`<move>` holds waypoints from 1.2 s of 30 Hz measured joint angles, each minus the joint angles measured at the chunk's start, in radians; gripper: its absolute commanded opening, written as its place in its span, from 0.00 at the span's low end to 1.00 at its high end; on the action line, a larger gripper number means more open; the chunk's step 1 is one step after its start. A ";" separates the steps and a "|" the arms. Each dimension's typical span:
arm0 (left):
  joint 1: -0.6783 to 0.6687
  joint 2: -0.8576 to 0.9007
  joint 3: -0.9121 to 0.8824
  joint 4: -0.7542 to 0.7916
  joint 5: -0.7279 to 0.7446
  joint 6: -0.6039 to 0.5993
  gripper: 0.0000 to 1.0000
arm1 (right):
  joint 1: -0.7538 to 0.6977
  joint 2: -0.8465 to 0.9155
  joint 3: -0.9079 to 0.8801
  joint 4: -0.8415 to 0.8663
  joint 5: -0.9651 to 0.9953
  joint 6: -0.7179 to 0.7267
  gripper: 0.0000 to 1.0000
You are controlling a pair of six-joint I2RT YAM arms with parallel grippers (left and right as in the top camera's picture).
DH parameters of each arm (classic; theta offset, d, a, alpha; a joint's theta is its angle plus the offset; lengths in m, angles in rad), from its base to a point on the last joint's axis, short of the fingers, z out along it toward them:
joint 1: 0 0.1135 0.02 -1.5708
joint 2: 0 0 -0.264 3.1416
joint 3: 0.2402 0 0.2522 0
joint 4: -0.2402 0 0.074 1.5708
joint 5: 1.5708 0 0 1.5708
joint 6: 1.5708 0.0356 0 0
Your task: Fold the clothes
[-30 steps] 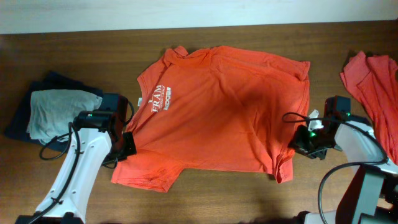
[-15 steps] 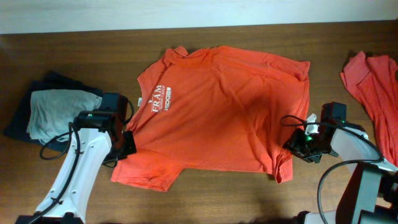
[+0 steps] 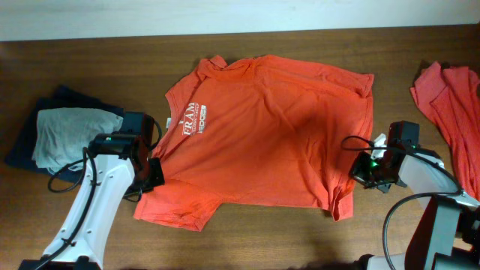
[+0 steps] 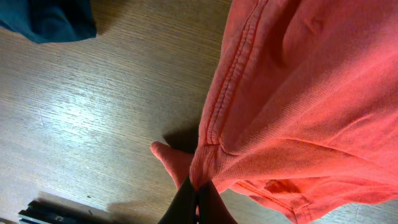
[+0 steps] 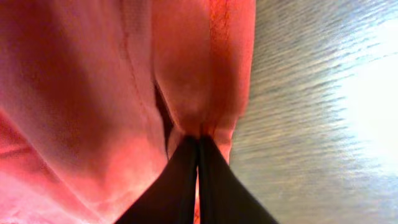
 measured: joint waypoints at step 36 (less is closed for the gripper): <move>0.000 0.000 0.000 0.006 0.000 0.000 0.04 | 0.000 0.017 0.000 0.100 -0.063 -0.017 0.44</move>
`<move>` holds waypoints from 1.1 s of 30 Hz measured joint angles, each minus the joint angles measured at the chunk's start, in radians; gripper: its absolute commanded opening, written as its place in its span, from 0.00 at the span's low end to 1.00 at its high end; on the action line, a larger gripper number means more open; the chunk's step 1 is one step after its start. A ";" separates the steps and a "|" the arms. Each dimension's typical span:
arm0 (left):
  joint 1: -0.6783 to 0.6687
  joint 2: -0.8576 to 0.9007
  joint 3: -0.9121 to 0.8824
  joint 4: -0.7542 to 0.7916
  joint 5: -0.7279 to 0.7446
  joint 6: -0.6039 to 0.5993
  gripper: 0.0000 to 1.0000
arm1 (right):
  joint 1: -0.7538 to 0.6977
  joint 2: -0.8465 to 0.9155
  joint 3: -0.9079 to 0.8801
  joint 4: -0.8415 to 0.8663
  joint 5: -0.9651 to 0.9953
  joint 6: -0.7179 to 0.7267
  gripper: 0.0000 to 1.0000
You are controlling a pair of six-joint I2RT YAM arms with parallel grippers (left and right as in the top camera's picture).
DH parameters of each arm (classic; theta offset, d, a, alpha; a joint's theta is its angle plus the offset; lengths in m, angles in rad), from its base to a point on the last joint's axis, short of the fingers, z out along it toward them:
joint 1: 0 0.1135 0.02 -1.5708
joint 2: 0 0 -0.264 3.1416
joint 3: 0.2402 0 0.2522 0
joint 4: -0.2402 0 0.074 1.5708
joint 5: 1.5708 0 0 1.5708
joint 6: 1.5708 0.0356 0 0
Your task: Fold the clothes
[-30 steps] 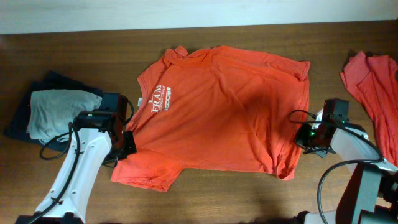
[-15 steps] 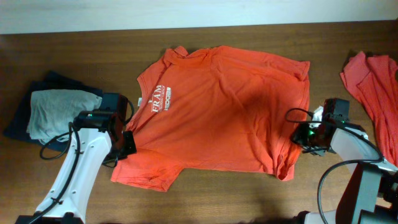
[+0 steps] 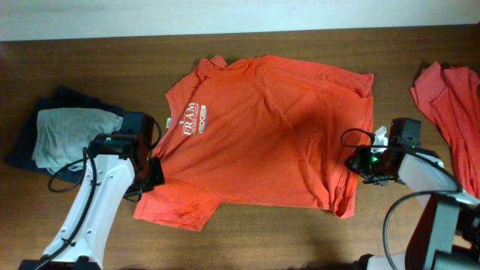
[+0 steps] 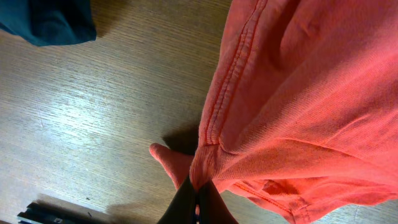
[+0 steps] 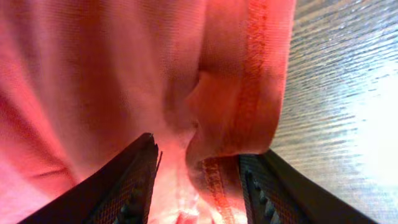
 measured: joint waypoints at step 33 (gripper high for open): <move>0.000 0.000 0.000 -0.004 0.000 0.000 0.04 | -0.183 0.089 0.228 -0.117 0.118 0.027 0.46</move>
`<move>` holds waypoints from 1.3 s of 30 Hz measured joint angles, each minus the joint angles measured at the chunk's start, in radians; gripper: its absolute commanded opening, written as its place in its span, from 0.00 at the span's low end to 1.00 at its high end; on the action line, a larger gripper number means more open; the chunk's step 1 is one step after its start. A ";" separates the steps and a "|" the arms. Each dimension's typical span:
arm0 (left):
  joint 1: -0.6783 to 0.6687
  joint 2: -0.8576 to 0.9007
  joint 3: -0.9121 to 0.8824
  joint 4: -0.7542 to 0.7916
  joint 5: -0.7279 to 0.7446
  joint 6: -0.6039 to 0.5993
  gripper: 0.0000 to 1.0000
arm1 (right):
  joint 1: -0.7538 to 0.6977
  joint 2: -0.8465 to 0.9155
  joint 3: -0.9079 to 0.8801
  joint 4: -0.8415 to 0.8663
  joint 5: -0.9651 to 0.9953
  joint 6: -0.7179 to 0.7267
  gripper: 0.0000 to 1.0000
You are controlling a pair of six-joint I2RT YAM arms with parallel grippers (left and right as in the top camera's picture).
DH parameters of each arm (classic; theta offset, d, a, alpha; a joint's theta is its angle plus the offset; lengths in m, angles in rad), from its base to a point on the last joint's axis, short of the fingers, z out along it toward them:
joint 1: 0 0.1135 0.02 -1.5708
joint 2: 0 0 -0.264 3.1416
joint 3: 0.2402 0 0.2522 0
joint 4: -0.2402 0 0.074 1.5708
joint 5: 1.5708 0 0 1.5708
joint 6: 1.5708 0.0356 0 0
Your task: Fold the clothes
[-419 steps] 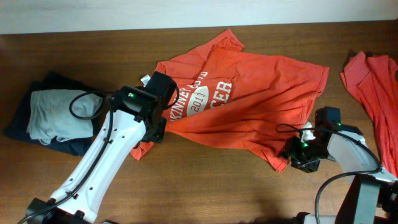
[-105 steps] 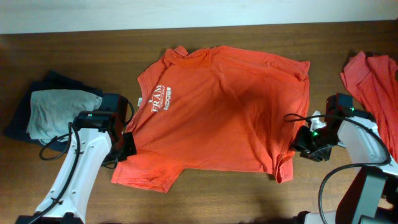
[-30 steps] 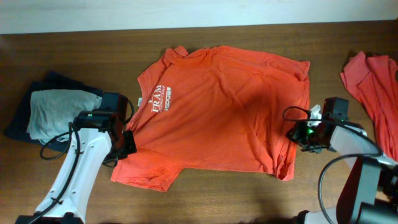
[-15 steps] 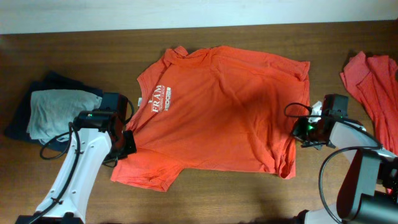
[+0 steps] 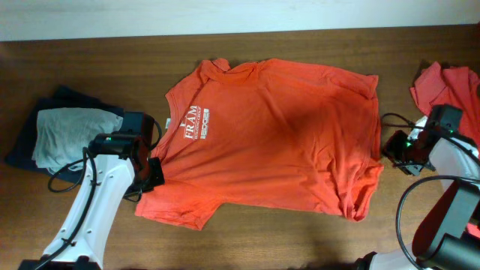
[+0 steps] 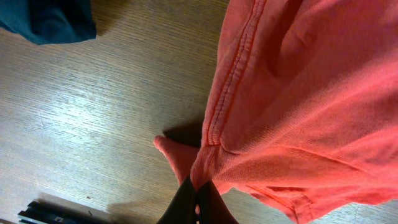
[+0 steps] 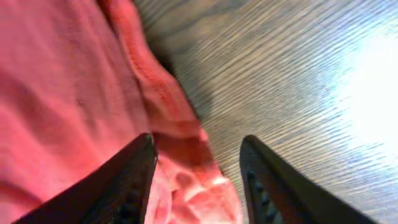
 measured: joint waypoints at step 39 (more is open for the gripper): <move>0.000 0.000 0.000 0.005 -0.005 0.000 0.06 | 0.085 0.084 0.003 -0.119 -0.075 -0.099 0.07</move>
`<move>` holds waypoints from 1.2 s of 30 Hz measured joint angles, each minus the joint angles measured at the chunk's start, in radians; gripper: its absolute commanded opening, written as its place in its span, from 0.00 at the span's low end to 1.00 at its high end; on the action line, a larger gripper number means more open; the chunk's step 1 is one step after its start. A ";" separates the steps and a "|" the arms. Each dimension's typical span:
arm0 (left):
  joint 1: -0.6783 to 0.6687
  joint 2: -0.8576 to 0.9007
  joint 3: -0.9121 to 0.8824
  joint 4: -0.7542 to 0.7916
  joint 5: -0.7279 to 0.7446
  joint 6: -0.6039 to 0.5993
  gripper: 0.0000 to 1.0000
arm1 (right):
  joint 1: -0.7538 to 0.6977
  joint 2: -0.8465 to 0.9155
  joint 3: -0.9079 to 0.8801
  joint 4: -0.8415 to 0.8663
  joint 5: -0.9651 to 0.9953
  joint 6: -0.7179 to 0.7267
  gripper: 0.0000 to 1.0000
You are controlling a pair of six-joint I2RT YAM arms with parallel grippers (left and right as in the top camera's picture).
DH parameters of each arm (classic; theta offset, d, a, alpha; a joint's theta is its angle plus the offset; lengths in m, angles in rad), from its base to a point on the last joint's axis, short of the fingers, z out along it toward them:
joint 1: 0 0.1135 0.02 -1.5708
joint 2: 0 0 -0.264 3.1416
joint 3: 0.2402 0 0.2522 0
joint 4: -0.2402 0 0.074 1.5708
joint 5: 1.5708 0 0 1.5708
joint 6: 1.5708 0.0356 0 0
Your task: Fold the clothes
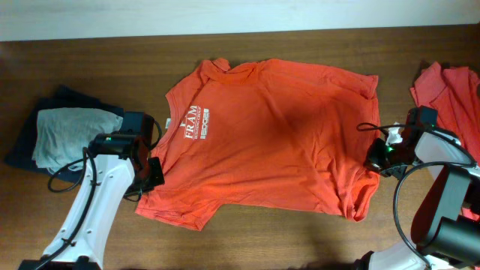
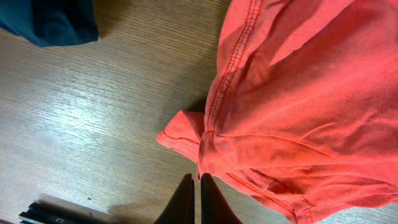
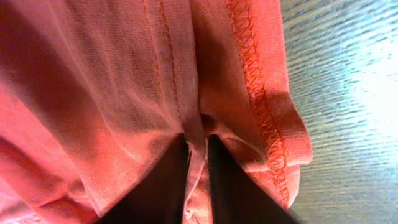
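Note:
An orange T-shirt (image 1: 270, 135) with white chest print lies spread on the wooden table (image 1: 247, 240), collar towards the left. My left gripper (image 1: 154, 172) sits at the shirt's lower left sleeve. In the left wrist view its fingertips (image 2: 197, 180) stand only a narrow gap apart on bare wood, and the sleeve fold (image 2: 205, 140) lies just beyond them, free. My right gripper (image 1: 375, 160) is at the shirt's right hem, and in the right wrist view it (image 3: 197, 146) is shut on a pinch of orange cloth (image 3: 249, 74).
A pile of dark blue and grey clothes (image 1: 64, 135) lies at the left edge beside my left arm. A red garment (image 1: 450, 97) lies at the right edge behind my right arm. The shirt's lower right corner (image 1: 360, 199) is bunched.
The left gripper let go of the sleeve, which now lies flat ahead of its fingertips. The right gripper, then open off the shirt's right edge, is now back at the hem and shut on it.
Both grippers first pinched the shirt, left at the sleeve and right at the hem. The right one then stood open over the hem, later open off to the right with the shirt shifted rightward. Now the right grips the hem again and the left has released.

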 measured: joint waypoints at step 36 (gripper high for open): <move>0.000 0.000 0.000 0.012 -0.005 0.003 0.19 | -0.011 0.000 0.183 -0.028 0.304 0.052 0.56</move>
